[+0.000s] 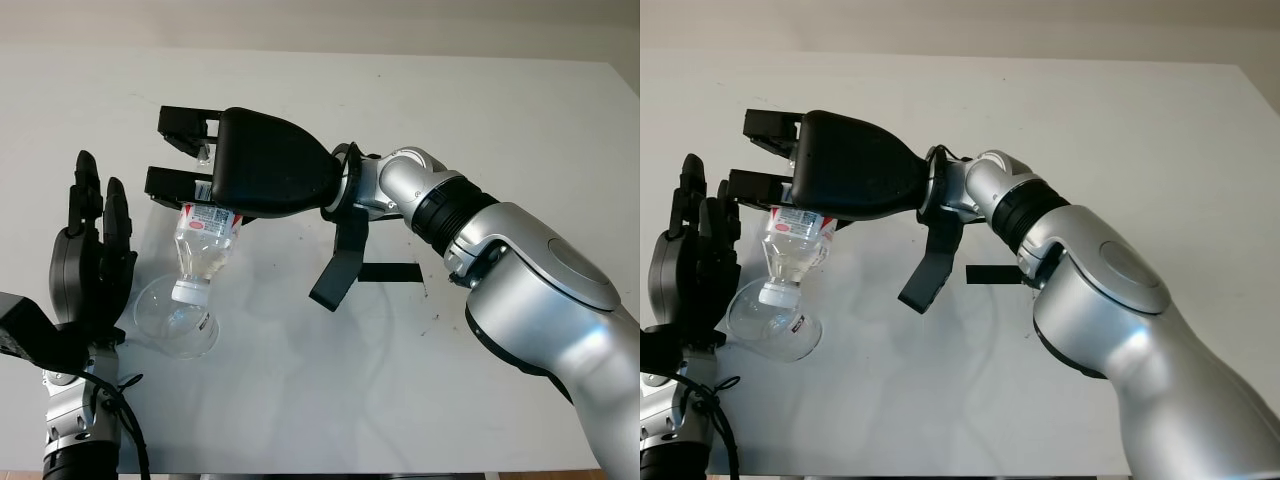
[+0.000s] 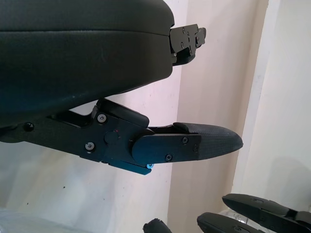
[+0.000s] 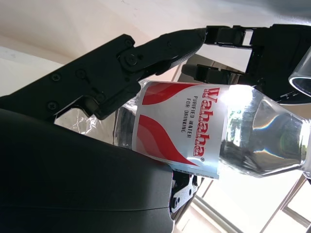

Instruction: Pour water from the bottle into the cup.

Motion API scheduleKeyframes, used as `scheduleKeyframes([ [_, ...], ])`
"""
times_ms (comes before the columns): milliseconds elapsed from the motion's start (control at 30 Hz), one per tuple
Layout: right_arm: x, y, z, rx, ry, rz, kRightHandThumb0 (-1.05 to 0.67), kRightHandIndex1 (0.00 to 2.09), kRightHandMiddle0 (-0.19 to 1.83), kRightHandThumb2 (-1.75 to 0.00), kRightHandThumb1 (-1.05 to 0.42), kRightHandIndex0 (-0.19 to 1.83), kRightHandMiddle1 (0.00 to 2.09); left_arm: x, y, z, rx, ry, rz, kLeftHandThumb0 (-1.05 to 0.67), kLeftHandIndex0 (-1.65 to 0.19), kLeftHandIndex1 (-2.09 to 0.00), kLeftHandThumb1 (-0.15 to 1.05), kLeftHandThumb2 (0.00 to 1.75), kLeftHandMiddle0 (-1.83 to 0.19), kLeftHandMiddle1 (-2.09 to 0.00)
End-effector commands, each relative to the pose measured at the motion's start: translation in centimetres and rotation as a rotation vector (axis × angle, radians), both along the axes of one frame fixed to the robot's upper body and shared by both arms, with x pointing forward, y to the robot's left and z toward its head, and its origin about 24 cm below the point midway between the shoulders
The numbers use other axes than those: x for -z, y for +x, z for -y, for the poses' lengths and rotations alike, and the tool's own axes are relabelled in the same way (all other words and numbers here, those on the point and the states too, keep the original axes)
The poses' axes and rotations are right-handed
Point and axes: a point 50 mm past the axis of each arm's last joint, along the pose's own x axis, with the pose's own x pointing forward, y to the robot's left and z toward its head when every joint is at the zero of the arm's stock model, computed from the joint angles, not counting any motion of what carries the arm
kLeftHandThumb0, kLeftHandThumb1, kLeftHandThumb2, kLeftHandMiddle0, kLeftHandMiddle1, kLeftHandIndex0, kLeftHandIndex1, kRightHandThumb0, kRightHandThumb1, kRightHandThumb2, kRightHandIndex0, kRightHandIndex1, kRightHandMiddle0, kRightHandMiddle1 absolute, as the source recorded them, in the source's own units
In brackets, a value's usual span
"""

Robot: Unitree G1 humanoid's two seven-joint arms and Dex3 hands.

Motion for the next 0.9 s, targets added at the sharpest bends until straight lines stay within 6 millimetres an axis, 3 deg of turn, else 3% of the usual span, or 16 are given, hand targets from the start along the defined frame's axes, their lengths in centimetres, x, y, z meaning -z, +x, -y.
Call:
scheduleKeyframes([
  [0, -1.1, -0.1, -0.3, -0.020, 0.031, 0.019, -0.55, 2.09, 0.48, -0.29, -1.05, 1.28, 2.09, 1.4, -0.6, 0.2, -0.007, -0.019, -0.041, -0.77, 0.14, -0.03, 1.05, 0.43, 0.15, -0.05],
  [133, -1.2, 0.0, -0.2, -0.011, 0.079, -0.053, -0.54, 2.09, 0.44, -0.22, -1.05, 1.28, 2.04, 1.4, -0.6, 0.2, -0.007, -0.030, -0.037, -0.77, 0.14, -0.04, 1.05, 0.41, 0.15, -0.05],
  [267, -1.2, 0.1, 0.1, 0.012, 0.160, -0.178, -0.53, 2.09, 0.88, -0.26, -1.05, 1.33, 2.09, 1.3, -0.5, 0.2, -0.003, -0.030, -0.037, -0.77, 0.15, -0.03, 1.05, 0.40, 0.16, -0.05],
  [367, -1.0, 0.5, 0.6, 0.050, 0.231, -0.306, -0.51, 2.09, 0.98, -0.31, -1.05, 1.33, 2.09, 1.4, -0.4, 0.2, 0.003, -0.032, -0.038, -0.77, 0.15, -0.03, 1.05, 0.40, 0.16, -0.05],
  [533, -0.8, 1.4, 1.6, 0.141, 0.305, -0.483, -0.50, 2.09, 0.96, -0.39, -1.05, 1.25, 2.09, 1.3, -0.2, 0.2, 0.011, -0.023, -0.034, -0.77, 0.15, -0.03, 1.05, 0.40, 0.16, -0.05],
  [733, -0.2, 2.4, 3.3, 0.198, 0.460, -0.783, -0.49, 2.09, 0.75, -0.40, -1.05, 1.18, 2.09, 1.3, 0.0, 0.2, 0.013, -0.033, -0.045, -0.78, 0.14, -0.03, 1.05, 0.40, 0.15, -0.06],
  [867, 0.7, 3.2, 4.8, 0.184, 0.580, -1.061, -0.43, 2.09, 0.82, -0.44, -1.05, 1.21, 2.09, 1.4, 0.1, 0.3, 0.025, -0.062, -0.049, -0.79, 0.15, -0.03, 1.05, 0.36, 0.16, -0.05],
])
